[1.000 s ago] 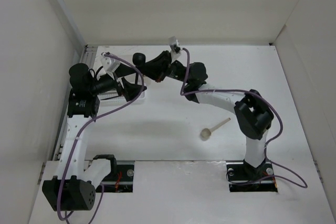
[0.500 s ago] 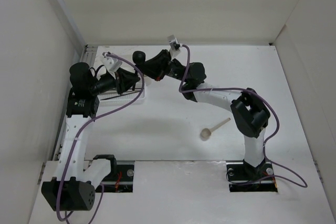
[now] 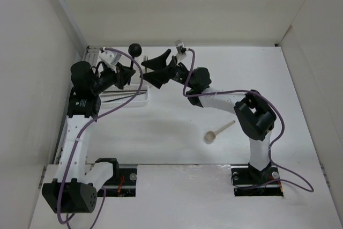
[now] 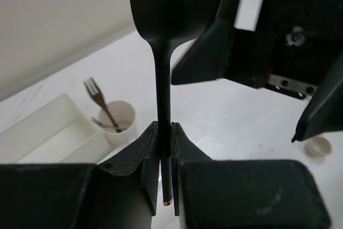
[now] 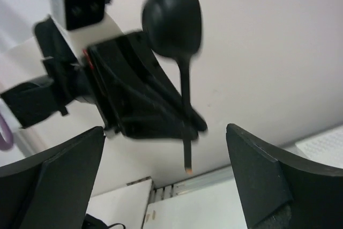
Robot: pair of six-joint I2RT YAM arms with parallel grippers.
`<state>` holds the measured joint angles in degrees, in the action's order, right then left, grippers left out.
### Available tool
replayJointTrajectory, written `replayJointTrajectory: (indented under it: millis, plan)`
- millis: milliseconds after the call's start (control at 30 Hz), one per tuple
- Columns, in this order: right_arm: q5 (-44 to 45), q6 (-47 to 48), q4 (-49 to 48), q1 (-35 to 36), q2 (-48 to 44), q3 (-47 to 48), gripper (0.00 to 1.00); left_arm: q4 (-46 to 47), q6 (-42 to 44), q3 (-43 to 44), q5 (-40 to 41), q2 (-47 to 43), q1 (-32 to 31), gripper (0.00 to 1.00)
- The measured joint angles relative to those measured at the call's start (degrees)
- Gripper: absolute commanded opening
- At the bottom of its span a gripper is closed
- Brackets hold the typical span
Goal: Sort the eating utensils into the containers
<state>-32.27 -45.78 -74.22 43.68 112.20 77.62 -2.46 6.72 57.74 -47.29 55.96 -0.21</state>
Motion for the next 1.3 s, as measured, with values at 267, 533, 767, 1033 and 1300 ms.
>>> replayJointTrajectory:
  millis: [267,533,767,1033,1300]
  plan:
    - [2.4,7.9,1.6,-7.3,-2.1,-7.3,1.00,3.8,19.8,4.3,15.8,10.1,2.2,0.00]
    - [1.0,25.4,10.3,-13.4,-15.1,-10.2,1.00,6.1,49.3,12.7,14.5,32.0,9.5,0.00]
    - [-0.1,29.4,13.3,-17.8,-15.7,-13.9,1.00,6.0,66.1,15.5,15.0,41.6,9.7,0.00]
    - [-1.1,30.1,16.1,-18.5,-13.9,-14.5,1.00,5.4,73.6,15.9,16.7,45.6,9.2,0.00]
    - [-2.3,30.8,18.4,-18.7,-13.9,-14.4,1.00,6.8,74.5,15.8,18.1,47.4,8.7,0.06]
